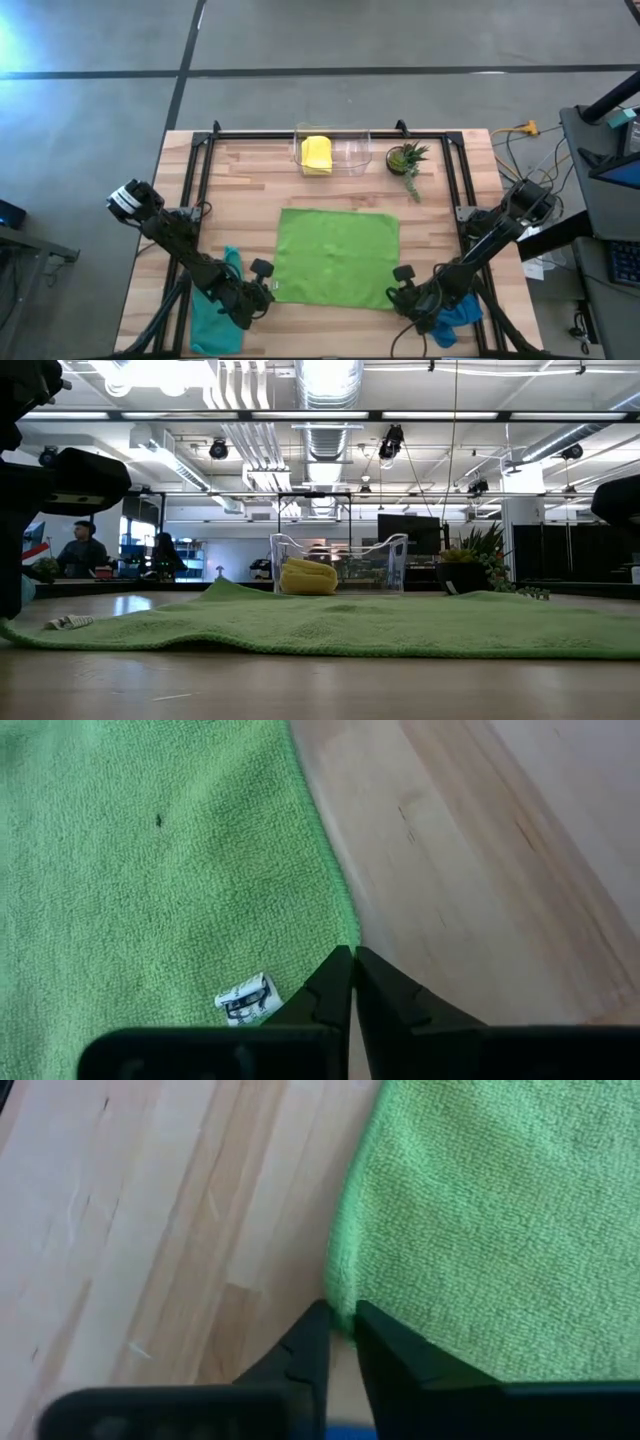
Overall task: Fold microfiber towels
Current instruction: Fold the green microfiber towel
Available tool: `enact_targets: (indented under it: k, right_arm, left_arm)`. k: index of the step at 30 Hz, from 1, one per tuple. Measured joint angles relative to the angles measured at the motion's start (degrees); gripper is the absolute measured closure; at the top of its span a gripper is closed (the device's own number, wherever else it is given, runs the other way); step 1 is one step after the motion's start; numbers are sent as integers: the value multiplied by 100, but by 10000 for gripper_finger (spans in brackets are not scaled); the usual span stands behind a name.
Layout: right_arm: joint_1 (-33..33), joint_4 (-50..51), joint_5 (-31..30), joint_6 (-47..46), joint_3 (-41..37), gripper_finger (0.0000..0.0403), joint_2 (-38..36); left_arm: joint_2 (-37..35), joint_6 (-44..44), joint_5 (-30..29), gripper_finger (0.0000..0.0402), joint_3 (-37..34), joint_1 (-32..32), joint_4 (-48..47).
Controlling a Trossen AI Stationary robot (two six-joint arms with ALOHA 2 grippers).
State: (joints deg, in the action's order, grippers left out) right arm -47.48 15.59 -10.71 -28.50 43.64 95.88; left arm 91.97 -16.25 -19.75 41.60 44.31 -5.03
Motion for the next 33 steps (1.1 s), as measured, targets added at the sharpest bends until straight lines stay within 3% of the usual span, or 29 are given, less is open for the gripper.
enact_targets:
  k: [7,18,23,28,33]
  right_arm:
    - [2,4,-5,-149,-4,393,2]
    - [13,-4,7,-287,-11,394,7]
    - [15,-37,6,-548,-11,394,7]
    - [15,-122,5,-600,-13,394,7]
    - [17,-124,8,-642,21,394,-7]
  left_arm:
    - [-213,13,174,381,3,-7,-435]
    - [-164,210,161,223,3,-53,-577]
    - [-68,386,128,184,-34,-83,-158]
    - [51,892,131,204,-81,-108,81]
    - [54,970,129,311,-59,-114,-21]
